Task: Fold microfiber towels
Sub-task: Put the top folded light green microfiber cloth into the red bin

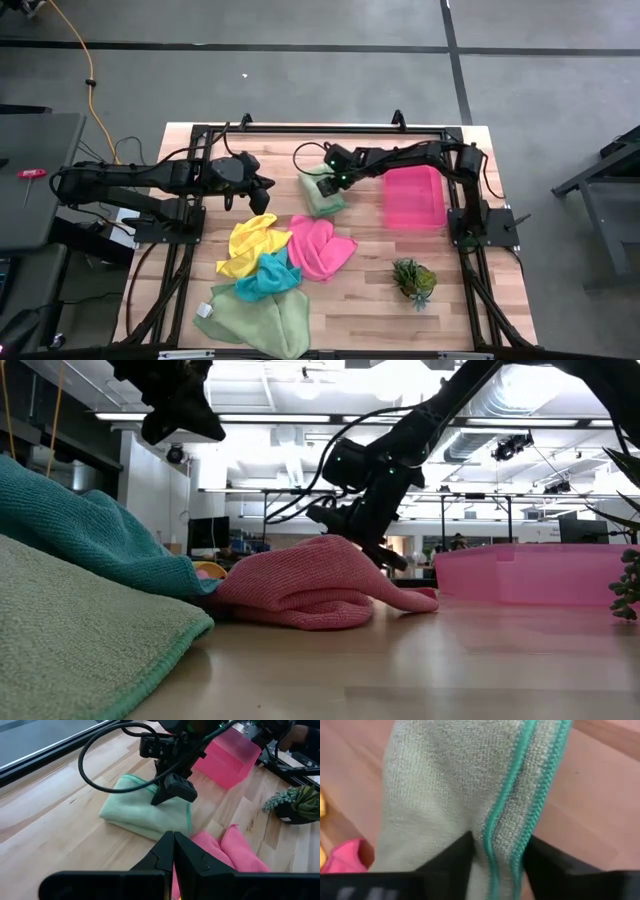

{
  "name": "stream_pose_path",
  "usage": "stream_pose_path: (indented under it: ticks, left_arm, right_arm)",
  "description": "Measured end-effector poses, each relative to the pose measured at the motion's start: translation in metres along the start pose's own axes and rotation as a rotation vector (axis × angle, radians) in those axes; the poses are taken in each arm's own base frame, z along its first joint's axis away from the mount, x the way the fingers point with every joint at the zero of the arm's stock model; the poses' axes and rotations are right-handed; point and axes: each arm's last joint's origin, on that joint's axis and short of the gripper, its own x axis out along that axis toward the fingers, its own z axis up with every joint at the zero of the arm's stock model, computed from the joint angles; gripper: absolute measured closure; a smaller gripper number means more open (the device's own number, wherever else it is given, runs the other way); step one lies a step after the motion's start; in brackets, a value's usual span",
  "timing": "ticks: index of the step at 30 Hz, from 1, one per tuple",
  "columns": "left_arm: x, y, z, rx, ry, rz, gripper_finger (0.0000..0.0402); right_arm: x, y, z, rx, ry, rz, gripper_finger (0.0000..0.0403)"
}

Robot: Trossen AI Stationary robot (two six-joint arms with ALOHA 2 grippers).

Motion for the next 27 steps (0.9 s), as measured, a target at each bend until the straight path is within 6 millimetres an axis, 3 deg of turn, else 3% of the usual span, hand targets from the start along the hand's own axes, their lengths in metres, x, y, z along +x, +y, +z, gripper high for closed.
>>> stream_pose_path:
  ticks: [4,10,20,27]
  left_arm:
    - [0.0,0.0,0.0,0.001,0.001,0.0,0.0401]
    - [0.0,0.003,-0.004,0.014,0.042,0.025,0.0401]
    - [-0.005,0.006,-0.007,0.02,0.058,0.041,0.0401]
    - [-0.006,0.006,-0.006,0.017,0.045,0.037,0.0402]
  right_arm:
    - [0.0,-0.003,0.005,-0.013,-0.01,0.036,0.0375]
    - [-0.006,-0.008,0.014,0.004,0.009,0.142,0.0396]
    - [-0.094,-0.008,0.031,-0.094,-0.089,0.189,0.04]
    - [-0.161,-0.017,0.022,-0.144,-0.111,0.149,0.0402]
